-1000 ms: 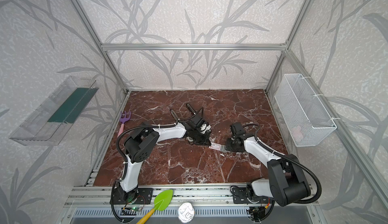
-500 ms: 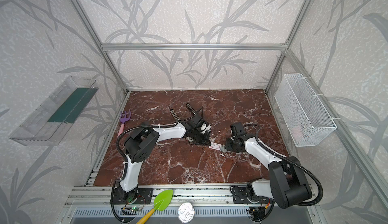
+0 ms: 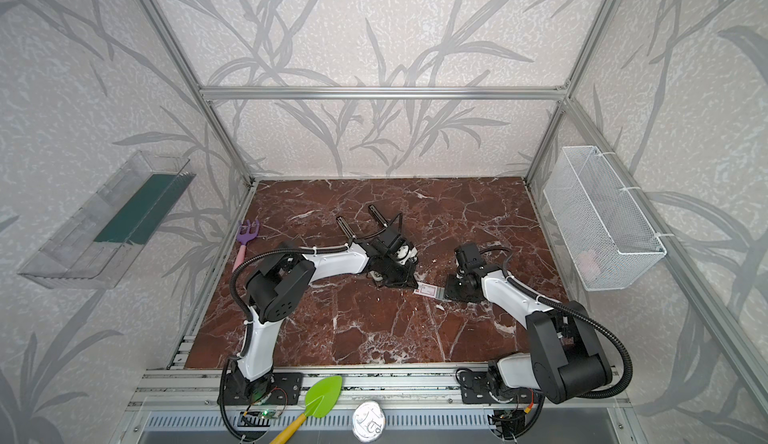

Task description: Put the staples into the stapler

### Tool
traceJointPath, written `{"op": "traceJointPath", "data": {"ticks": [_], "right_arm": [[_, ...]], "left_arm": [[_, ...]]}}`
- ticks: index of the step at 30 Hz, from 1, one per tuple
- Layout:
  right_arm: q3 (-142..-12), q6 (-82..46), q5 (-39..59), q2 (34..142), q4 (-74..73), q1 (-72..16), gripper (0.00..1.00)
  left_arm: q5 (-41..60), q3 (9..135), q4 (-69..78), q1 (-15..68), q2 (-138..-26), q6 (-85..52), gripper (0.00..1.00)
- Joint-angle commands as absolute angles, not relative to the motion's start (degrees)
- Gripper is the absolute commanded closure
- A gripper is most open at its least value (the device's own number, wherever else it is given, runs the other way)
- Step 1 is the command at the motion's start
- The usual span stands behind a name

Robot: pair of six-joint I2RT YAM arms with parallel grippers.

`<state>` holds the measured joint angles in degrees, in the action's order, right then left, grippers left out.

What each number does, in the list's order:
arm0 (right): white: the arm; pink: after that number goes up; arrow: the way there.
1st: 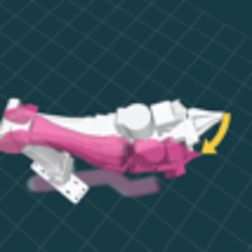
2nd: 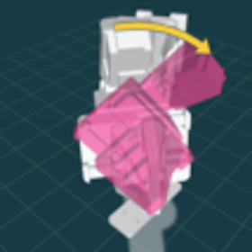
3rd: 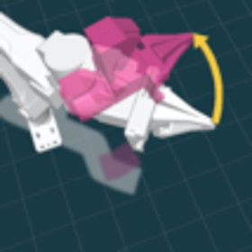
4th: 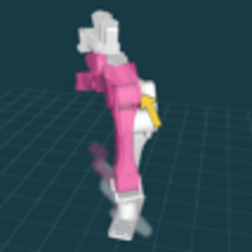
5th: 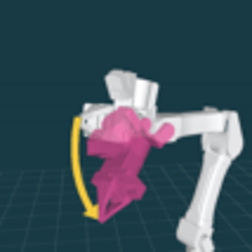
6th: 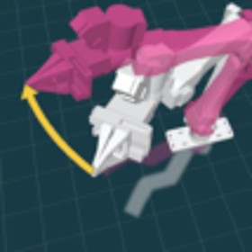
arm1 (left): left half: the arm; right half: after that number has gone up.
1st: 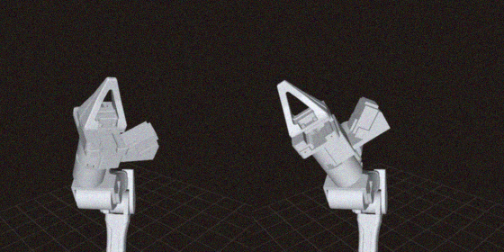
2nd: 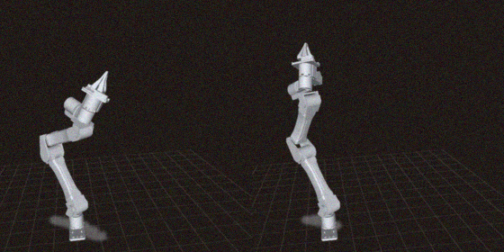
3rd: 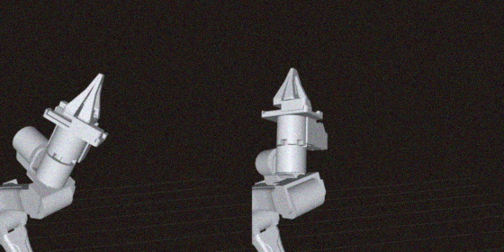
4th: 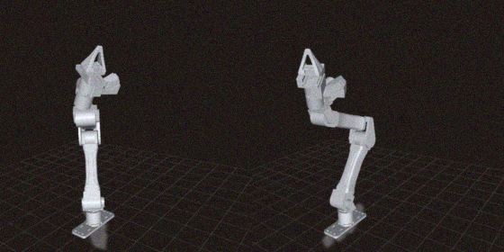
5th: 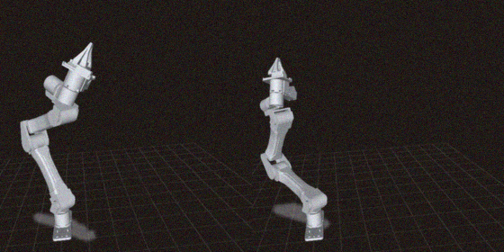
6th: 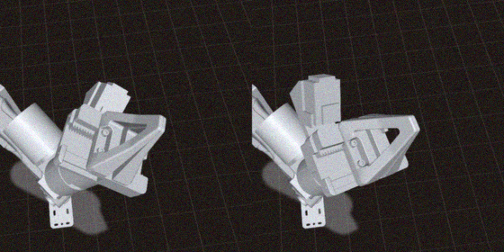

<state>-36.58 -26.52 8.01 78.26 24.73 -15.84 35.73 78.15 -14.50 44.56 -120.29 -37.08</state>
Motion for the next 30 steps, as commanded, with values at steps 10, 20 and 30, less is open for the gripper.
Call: {"op": "traceJointPath", "data": {"ticks": [10,20,30], "right_arm": [[-37.3,-26.1,6.0,78.6,26.8,-14.6,1.00],[-36.9,-26.5,5.9,78.2,26.3,-14.2,1.00],[-36.3,-26.9,6.8,76.5,26.4,-12.8,0.90]], "left_arm": [[35.5,79.5,-14.8,44.0,-119.9,-36.8,1.00],[36.3,80.5,-14.2,44.0,-121.1,-37.1,1.00],[37.4,82.7,-14.4,44.0,-122.5,-37.4,0.89]]}}
